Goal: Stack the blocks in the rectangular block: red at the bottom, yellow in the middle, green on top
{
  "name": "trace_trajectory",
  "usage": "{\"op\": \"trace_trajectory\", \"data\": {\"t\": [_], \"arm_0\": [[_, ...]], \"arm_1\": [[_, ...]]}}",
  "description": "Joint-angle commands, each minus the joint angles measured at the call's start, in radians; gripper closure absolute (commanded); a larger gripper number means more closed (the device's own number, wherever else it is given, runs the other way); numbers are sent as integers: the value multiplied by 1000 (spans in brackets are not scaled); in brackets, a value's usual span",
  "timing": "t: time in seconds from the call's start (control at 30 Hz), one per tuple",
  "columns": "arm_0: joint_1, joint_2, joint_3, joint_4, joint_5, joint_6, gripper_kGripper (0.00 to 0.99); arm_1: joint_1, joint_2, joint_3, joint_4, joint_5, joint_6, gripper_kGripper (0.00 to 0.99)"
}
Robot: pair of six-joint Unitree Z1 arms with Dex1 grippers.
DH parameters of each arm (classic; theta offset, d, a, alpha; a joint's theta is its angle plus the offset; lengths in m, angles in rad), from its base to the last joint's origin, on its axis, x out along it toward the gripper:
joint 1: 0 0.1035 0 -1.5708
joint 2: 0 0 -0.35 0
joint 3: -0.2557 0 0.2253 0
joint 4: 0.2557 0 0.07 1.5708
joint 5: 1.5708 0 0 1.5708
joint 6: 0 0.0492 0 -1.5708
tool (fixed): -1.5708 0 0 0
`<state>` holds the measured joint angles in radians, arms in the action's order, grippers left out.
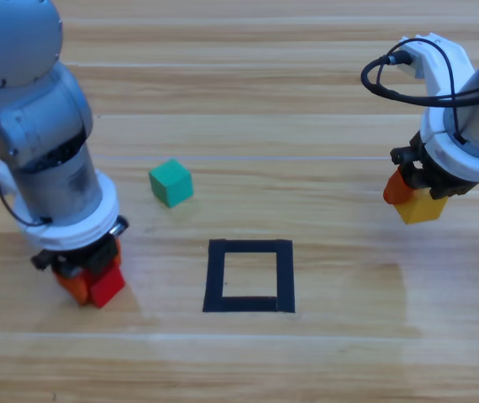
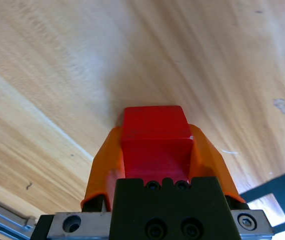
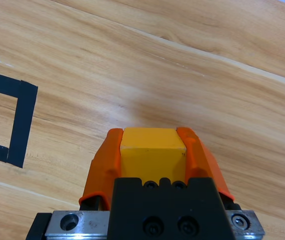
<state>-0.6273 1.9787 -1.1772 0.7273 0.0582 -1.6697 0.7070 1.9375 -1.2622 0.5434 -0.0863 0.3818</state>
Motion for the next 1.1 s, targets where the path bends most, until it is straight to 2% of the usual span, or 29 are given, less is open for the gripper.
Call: {"op": "trace_trajectory", "data": {"t": [0.03,0.2,0.33,0.5,0.67,0.97,1.1], "arm_0": [[18,45,-32,18,12,51,639],[17,54,-85,60,23,156,794],[26,51,-150,75,26,372,873],[26,48,-217,86,17,630,876],[-22,45,-231,86,3,792,876],[-155,106,-265,84,-9,996,875],[-189,134,-282,83,-37,1070,875]], "arm_1": [[26,-46,24,18,-16,3,973],[26,-52,23,18,-16,3,973],[26,-55,21,18,-18,9,973],[26,-57,20,18,-18,12,973],[26,-60,21,18,-18,19,973],[26,-69,24,23,-16,22,973],[26,-71,26,24,-16,22,973]]}}
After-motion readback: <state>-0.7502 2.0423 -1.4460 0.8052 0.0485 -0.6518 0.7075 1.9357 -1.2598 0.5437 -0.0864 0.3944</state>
